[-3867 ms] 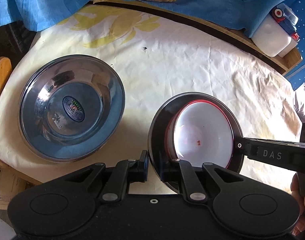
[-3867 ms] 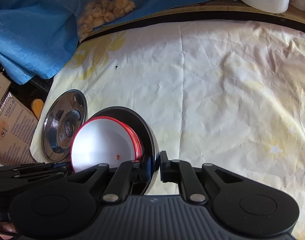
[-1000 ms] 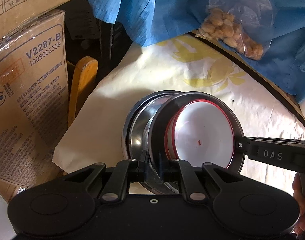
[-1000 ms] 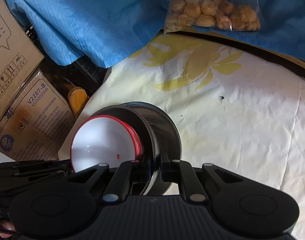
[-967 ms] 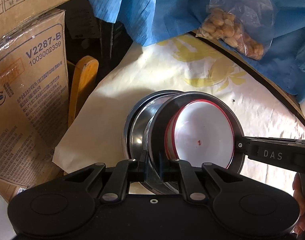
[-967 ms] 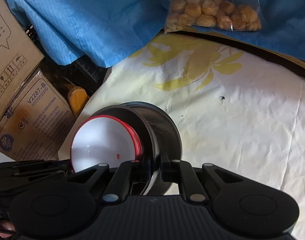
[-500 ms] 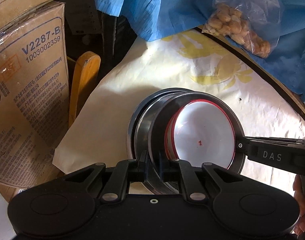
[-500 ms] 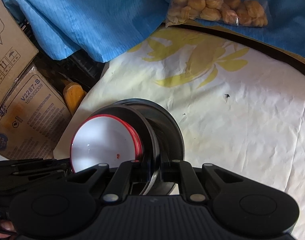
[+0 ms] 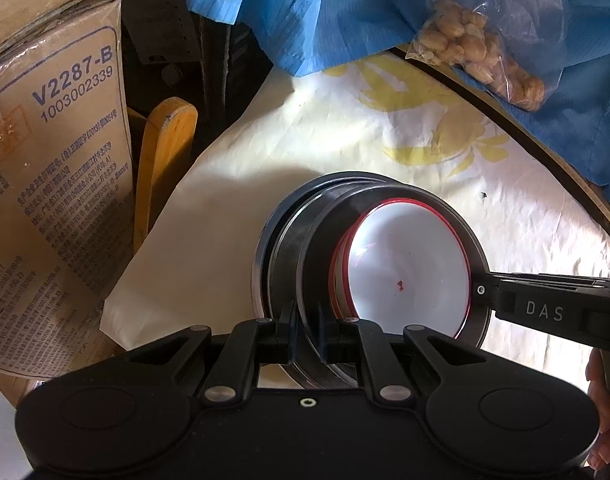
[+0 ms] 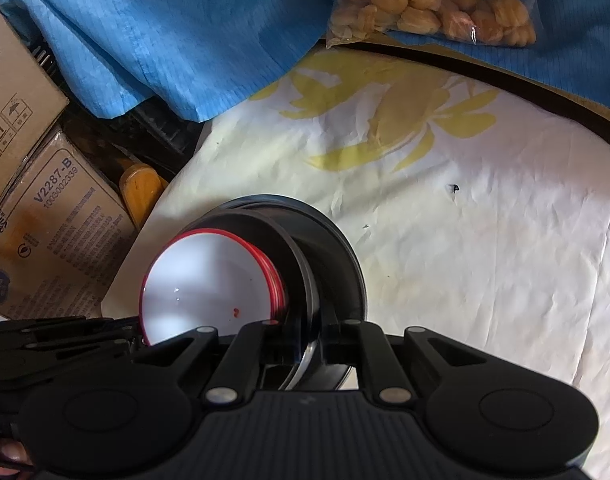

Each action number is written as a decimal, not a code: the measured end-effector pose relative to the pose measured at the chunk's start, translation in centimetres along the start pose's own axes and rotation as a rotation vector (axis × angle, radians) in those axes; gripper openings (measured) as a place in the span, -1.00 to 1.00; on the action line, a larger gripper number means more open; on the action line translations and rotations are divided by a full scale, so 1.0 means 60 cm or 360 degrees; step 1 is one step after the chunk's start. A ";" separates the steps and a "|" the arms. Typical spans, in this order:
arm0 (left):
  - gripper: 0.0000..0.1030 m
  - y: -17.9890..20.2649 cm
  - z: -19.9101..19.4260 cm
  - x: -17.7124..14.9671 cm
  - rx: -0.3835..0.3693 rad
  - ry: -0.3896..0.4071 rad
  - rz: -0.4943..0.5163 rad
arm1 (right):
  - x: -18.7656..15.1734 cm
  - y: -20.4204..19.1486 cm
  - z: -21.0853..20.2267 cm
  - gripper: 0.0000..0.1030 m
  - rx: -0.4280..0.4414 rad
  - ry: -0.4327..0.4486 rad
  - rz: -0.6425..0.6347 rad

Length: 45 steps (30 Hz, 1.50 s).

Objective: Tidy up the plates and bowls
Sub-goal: 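Lower the steel bowl onto the steel plate stack with both tools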

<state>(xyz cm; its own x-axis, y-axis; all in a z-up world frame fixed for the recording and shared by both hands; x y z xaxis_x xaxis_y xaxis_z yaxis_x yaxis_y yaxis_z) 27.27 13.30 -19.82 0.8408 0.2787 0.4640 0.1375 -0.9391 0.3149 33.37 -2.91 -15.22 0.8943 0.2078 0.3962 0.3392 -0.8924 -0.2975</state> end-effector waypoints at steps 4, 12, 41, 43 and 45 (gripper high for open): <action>-0.81 -0.001 0.002 0.000 0.0002 -0.0008 0.0002 | -0.001 0.000 0.000 -0.82 0.0000 -0.0002 0.0000; -0.81 0.000 0.004 0.000 -0.0002 -0.0012 0.0003 | 0.000 -0.001 0.002 -0.82 -0.0009 -0.0006 -0.0005; -0.82 0.005 0.010 0.005 -0.0012 -0.0012 0.0001 | 0.002 0.005 0.001 -0.77 -0.0012 0.0009 -0.0004; -0.81 0.005 0.010 0.004 -0.0012 -0.0012 0.0000 | 0.002 0.005 0.000 -0.77 -0.0008 0.0012 0.0002; -0.81 0.005 0.010 0.004 -0.0014 -0.0013 -0.0001 | 0.002 0.005 -0.001 -0.77 -0.0008 0.0015 0.0003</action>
Point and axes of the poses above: each gripper's, at about its wrist camera, not at the fingertips, and z roughly the way its jaws point, y to its right, x to its top, the point moved 9 cm from there along z, roughly the way its jaws point, and after that the axes turned 3 degrees about y, right-handed, at the moved point
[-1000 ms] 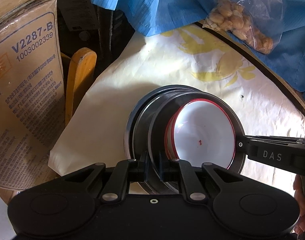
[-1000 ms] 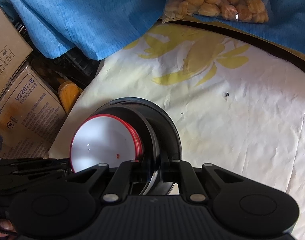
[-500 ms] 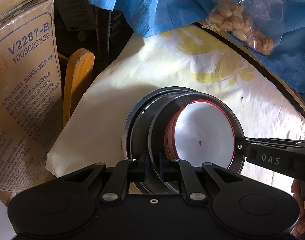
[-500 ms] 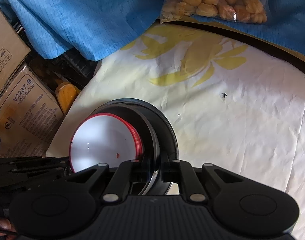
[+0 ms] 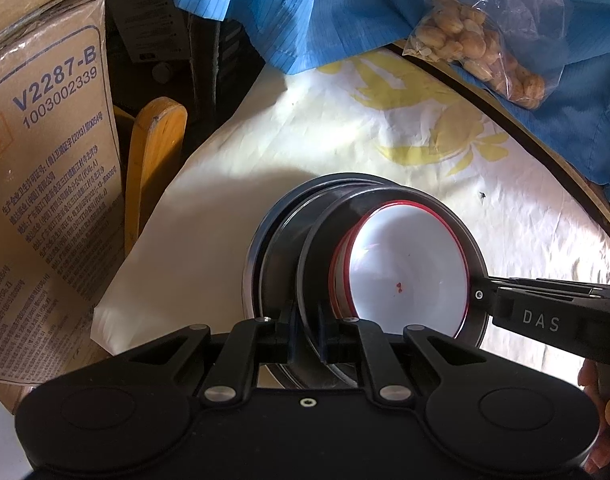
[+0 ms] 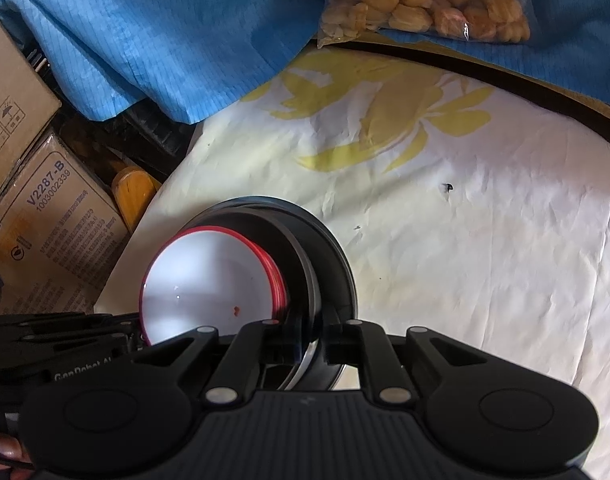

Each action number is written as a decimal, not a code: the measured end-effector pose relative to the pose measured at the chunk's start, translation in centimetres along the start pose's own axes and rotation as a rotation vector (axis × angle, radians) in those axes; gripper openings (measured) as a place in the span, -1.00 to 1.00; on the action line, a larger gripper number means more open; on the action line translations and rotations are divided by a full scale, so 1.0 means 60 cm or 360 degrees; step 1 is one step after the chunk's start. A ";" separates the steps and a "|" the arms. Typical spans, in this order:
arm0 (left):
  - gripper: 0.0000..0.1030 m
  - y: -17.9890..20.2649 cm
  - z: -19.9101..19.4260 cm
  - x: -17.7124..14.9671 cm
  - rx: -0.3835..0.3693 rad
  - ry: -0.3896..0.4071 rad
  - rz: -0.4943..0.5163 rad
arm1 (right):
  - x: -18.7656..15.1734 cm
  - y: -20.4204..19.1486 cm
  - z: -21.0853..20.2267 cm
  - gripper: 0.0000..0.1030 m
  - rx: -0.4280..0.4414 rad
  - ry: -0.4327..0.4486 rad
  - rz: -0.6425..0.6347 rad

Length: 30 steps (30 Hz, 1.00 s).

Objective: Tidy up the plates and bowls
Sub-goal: 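Lower the steel bowl onto the steel plate stack with both tools, then open both tools to release the steel bowl on the plates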

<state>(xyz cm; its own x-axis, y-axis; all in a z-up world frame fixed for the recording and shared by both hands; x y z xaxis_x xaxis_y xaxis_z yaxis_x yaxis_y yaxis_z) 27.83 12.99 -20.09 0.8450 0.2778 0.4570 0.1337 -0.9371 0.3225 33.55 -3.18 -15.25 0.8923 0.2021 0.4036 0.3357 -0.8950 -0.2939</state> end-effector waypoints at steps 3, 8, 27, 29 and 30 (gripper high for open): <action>-0.78 -0.001 0.000 -0.001 -0.0001 0.0003 -0.0002 | 0.000 0.001 0.000 -0.77 -0.0001 0.0002 -0.0002; -0.76 -0.001 -0.002 0.000 0.0006 -0.0002 -0.0004 | 0.000 0.001 0.000 -0.76 -0.0006 0.0001 -0.0009; -0.58 -0.002 -0.001 -0.001 0.0049 0.0011 0.0048 | 0.006 0.004 -0.008 -0.76 -0.0010 0.0036 0.0001; -0.54 -0.002 -0.003 -0.001 0.0065 0.0012 0.0056 | 0.007 0.004 -0.010 -0.76 -0.0008 0.0044 0.0004; -0.54 -0.003 -0.004 0.000 0.0066 0.0012 0.0057 | 0.008 0.005 -0.011 -0.74 -0.0007 0.0050 0.0010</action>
Point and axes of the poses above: each gripper's, at about its wrist camera, not at the fingertips, and z roughly the way its jaws point, y to its right, x to its top, the point moved 9 cm from there along z, roughly the way its jaws point, and after that the axes turned 3 degrees about y, right-handed, at the moved point
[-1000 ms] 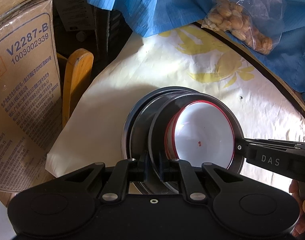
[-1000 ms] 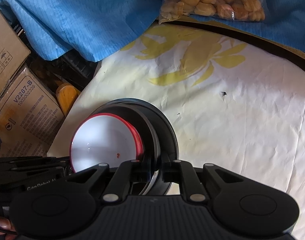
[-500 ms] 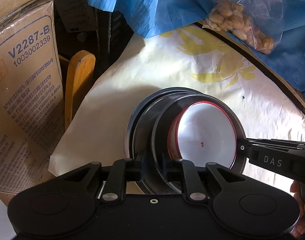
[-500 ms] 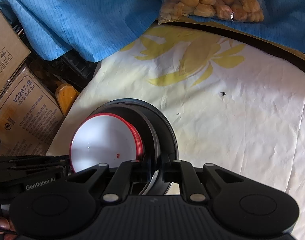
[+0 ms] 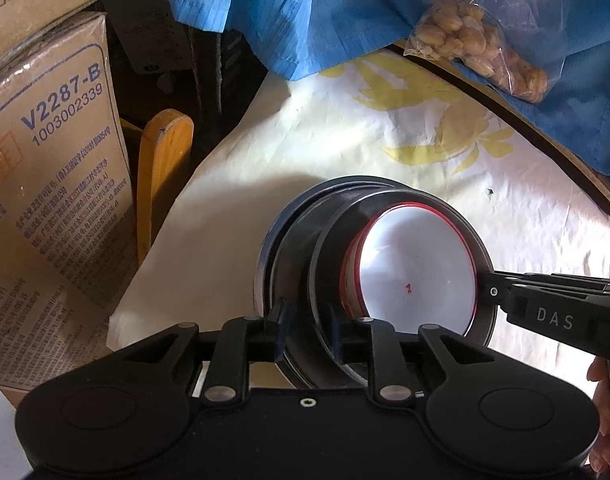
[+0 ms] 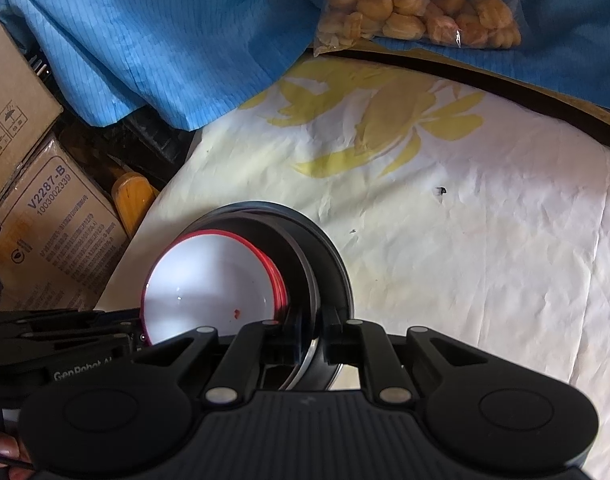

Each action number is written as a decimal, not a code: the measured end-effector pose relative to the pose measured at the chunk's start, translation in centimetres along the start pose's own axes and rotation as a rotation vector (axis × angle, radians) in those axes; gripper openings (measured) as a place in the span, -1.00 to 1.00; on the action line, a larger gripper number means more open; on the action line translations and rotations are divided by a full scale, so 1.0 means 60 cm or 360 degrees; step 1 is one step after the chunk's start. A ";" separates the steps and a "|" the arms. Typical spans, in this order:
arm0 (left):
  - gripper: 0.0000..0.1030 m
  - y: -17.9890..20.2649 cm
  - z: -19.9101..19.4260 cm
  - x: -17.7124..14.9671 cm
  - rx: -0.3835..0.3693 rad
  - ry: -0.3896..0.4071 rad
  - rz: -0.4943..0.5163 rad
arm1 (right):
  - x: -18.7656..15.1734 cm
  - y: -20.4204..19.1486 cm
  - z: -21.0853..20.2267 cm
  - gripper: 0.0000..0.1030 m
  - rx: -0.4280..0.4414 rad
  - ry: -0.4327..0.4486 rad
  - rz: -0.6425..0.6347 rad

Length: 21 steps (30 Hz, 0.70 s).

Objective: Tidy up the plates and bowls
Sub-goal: 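Open both tools to release the steel bowl on the plates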

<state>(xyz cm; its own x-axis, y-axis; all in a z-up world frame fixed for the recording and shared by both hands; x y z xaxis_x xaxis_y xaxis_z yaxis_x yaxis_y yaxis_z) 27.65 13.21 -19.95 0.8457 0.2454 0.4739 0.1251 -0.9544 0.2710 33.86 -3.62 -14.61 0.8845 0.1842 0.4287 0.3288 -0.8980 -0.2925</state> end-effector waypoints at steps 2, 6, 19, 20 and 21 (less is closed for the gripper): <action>-0.52 0.000 -0.002 0.001 -0.0001 0.0001 -0.0008 | 0.000 0.001 -0.002 -0.73 0.0000 0.0007 0.0007; -0.33 -0.005 -0.005 0.002 0.0050 0.0008 0.0005 | -0.003 0.002 -0.004 -0.72 0.0002 0.0017 0.0018; 0.16 -0.025 -0.015 0.004 0.0119 0.0048 0.0004 | -0.003 0.008 -0.014 -0.59 -0.0005 0.0050 0.0042; 0.20 -0.026 -0.016 0.004 0.0124 0.0053 0.0003 | -0.003 0.008 -0.015 -0.57 -0.0008 0.0055 0.0041; 0.21 -0.027 -0.018 0.004 0.0127 0.0059 0.0001 | -0.003 0.007 -0.017 -0.56 -0.0012 0.0060 0.0040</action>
Point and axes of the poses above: each gripper's, at about its wrist camera, not at the fingertips, and z roughly the way its jaws point, y to its right, x to its top, the point moved 9 cm from there along z, roughly the way its jaws point, and after that the axes turned 3 degrees about y, right-handed, at the moved point
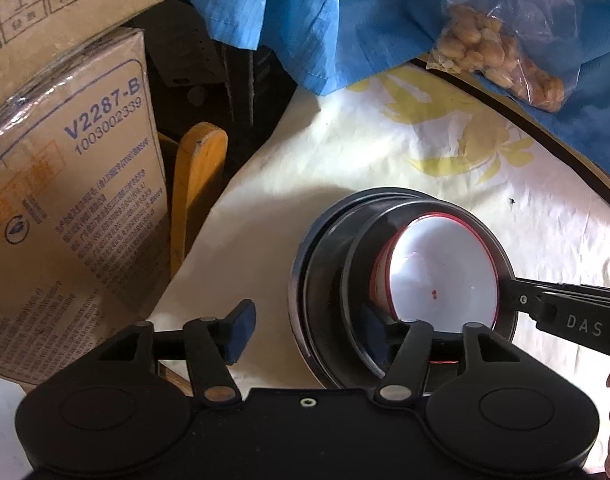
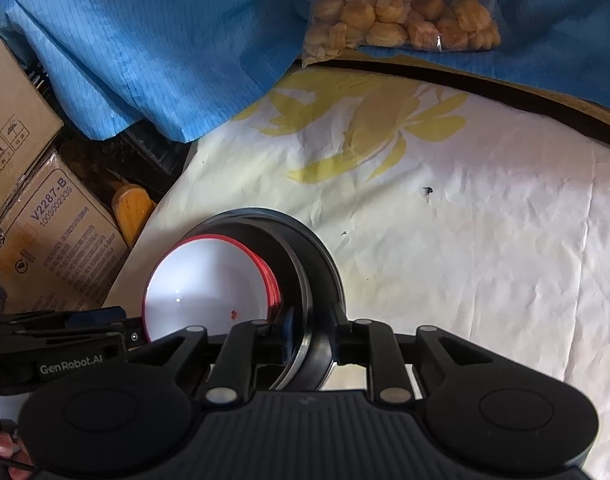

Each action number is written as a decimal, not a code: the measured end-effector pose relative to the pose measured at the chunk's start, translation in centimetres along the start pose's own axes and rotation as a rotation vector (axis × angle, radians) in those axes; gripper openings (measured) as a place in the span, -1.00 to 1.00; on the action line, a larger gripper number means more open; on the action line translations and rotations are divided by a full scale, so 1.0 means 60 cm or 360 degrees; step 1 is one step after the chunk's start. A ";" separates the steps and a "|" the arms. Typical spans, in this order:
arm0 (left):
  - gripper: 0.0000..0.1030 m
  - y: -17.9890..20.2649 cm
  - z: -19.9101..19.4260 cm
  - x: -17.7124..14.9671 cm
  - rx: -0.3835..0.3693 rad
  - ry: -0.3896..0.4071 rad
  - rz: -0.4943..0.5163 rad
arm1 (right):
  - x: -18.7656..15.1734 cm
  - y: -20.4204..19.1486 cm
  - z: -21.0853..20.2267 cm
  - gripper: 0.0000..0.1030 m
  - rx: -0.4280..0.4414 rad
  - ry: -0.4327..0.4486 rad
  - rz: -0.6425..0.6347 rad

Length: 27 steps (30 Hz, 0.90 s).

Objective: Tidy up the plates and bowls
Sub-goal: 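Open both tools to release the steel bowl on the plates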

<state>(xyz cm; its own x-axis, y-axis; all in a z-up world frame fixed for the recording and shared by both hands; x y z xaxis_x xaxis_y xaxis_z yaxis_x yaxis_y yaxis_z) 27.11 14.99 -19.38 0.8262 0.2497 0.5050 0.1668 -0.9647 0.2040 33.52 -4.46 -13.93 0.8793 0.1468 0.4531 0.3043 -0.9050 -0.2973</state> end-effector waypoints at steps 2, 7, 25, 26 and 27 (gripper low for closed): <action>0.29 -0.002 -0.001 0.001 0.0010 0.0007 -0.0002 | 0.000 0.000 -0.003 -0.51 -0.0011 0.0010 -0.0005; 0.38 -0.005 -0.002 -0.001 0.0035 0.0024 0.0015 | -0.001 0.002 -0.007 -0.45 -0.0026 0.0018 -0.0004; 0.69 -0.014 -0.012 0.009 0.0067 0.0080 0.0003 | 0.000 0.009 -0.024 -0.09 -0.0051 0.0091 -0.0004; 0.69 -0.015 -0.012 0.008 0.0067 0.0082 0.0002 | -0.001 0.009 -0.025 -0.08 -0.0052 0.0094 -0.0005; 0.69 -0.015 -0.013 0.008 0.0068 0.0083 0.0002 | -0.001 0.009 -0.026 -0.07 -0.0054 0.0098 -0.0008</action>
<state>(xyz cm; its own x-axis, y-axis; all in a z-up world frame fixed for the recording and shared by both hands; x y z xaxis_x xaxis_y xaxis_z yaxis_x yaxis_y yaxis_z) 26.95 16.03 -18.66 0.7974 0.2515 0.5485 0.1896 -0.9674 0.1680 33.06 -5.58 -12.80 0.8533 0.1274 0.5057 0.2950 -0.9175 -0.2666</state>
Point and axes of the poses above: each gripper's, at about its wrist camera, not at the fingertips, and z roughly the way its jaws point, y to its right, x to its top, the point moved 9 cm from there along z, roughly the way its jaws point, and after that the axes turned 3 degrees about y, right-handed, at the moved point
